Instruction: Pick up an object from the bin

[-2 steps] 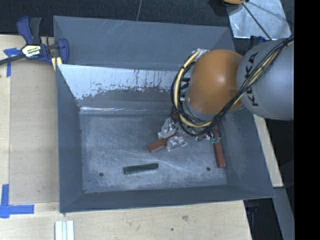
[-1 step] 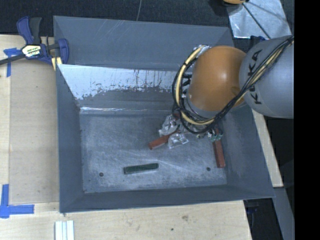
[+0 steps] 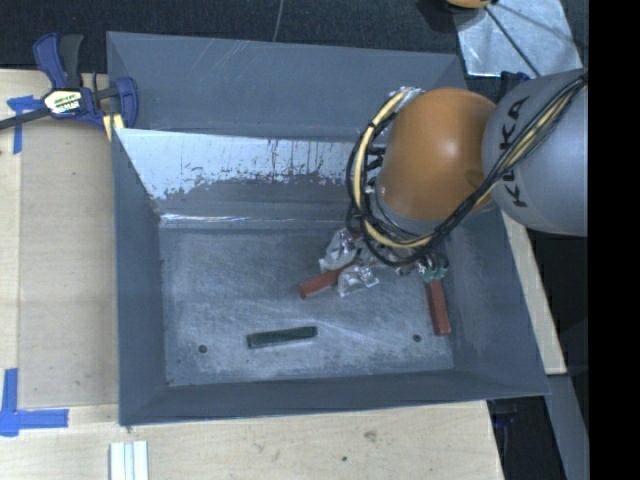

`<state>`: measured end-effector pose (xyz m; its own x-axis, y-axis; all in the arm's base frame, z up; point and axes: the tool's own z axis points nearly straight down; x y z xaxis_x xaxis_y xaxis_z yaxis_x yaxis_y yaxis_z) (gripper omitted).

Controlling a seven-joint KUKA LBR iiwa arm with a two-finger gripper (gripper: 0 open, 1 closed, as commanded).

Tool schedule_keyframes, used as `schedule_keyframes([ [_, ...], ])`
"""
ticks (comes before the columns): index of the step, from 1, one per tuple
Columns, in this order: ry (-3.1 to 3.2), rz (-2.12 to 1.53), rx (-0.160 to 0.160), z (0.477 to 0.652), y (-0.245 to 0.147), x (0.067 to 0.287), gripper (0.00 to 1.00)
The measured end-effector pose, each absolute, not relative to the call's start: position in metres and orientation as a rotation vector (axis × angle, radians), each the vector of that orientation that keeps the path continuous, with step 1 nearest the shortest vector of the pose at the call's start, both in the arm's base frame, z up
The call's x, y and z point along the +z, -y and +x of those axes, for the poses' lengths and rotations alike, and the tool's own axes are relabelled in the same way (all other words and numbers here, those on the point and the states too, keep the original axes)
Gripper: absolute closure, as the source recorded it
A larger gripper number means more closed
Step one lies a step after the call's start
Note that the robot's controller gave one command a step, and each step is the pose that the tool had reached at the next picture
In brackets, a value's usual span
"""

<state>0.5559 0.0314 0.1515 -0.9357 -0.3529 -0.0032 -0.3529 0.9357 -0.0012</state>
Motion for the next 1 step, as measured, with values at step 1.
schedule_keyframes([
  [1,-3.088,-0.561,-0.001,0.5559,-0.0313,0.1625,1.00],
])
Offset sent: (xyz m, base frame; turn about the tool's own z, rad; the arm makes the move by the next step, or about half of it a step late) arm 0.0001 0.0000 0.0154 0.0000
